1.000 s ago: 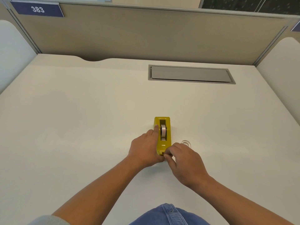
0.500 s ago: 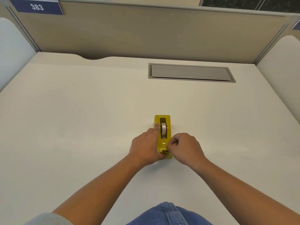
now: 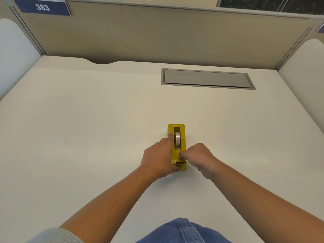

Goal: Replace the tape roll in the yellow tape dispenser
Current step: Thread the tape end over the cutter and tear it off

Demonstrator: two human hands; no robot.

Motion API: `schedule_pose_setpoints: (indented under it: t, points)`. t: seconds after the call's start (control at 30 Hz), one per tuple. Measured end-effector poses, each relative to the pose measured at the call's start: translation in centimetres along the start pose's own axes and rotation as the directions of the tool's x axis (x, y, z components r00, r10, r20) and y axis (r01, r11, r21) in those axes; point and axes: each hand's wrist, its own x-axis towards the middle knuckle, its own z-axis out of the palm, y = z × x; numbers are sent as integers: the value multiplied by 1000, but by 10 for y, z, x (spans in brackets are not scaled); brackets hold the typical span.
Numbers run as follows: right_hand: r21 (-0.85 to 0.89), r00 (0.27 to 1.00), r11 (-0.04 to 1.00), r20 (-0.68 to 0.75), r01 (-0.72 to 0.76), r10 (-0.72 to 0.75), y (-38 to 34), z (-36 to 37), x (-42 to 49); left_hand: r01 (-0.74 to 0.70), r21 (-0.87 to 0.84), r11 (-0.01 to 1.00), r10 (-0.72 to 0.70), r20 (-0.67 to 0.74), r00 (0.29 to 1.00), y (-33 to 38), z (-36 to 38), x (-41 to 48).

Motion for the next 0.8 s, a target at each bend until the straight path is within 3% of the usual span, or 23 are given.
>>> schedule_pose_setpoints:
  t: [0.47, 0.8]
  points:
    - [132, 999, 991, -46, 22, -16, 14, 3, -8, 9, 11, 1000, -9, -22, 1000, 1, 2, -1]
    - [111, 991, 990, -113, 86, -73, 38, 17, -20, 1, 25, 1000, 0, -29, 1000, 0, 5, -1]
